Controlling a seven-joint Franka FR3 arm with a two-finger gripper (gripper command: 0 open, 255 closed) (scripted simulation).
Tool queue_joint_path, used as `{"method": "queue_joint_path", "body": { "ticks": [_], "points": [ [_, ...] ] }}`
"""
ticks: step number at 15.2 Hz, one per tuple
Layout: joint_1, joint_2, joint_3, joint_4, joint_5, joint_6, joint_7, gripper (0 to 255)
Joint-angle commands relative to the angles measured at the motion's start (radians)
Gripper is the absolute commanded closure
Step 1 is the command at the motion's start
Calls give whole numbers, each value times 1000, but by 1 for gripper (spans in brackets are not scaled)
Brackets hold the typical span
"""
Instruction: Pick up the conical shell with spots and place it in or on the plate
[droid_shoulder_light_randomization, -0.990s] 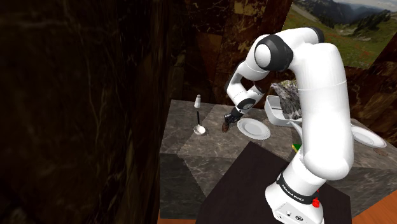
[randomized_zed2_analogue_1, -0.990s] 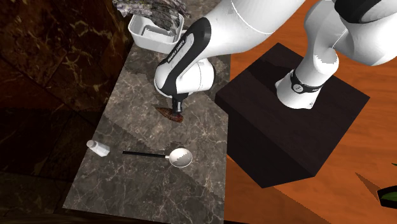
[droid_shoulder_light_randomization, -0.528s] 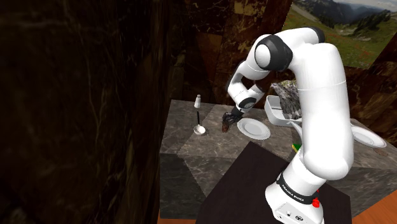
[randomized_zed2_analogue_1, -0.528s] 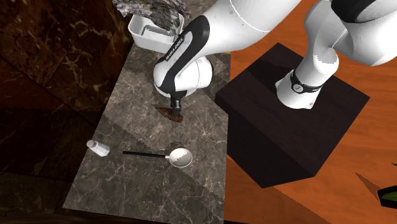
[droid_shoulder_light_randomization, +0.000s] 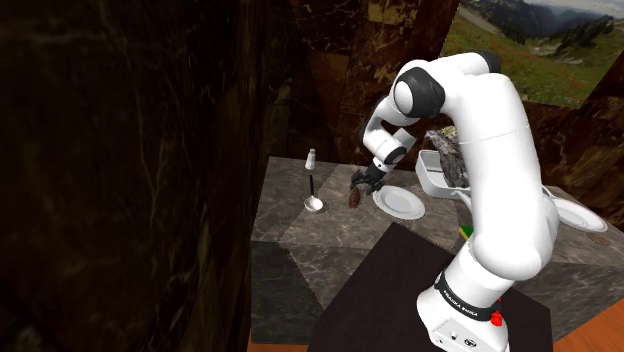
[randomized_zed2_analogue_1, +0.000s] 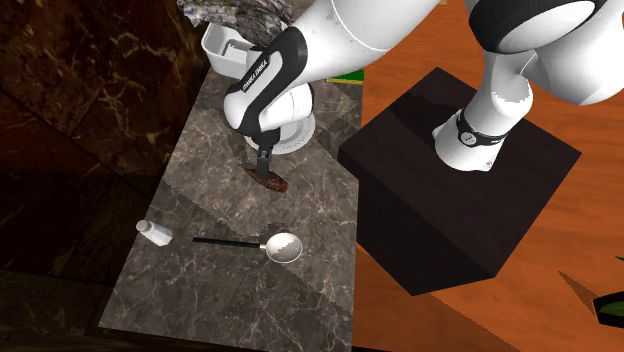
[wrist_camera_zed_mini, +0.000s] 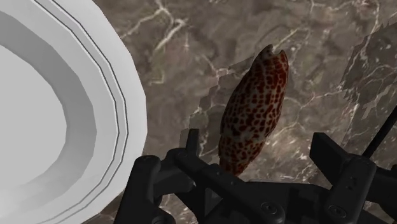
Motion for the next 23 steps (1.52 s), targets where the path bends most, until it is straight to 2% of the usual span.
{"method": "queue_joint_path", "body": {
  "ticks": [1,2,10,11,20,23],
  "points": [
    [-6,23,15,15,19,5,-6,0],
    [-11,43,27,28,35,10,-14,0],
    [-11,43,27,28,35,9,-14,0],
    [-11,43,27,28,35,9,-14,255],
    [-11,43,27,28,35,9,-14,255],
    [6,6,5,8,1,2,13,255]
  ]
}}
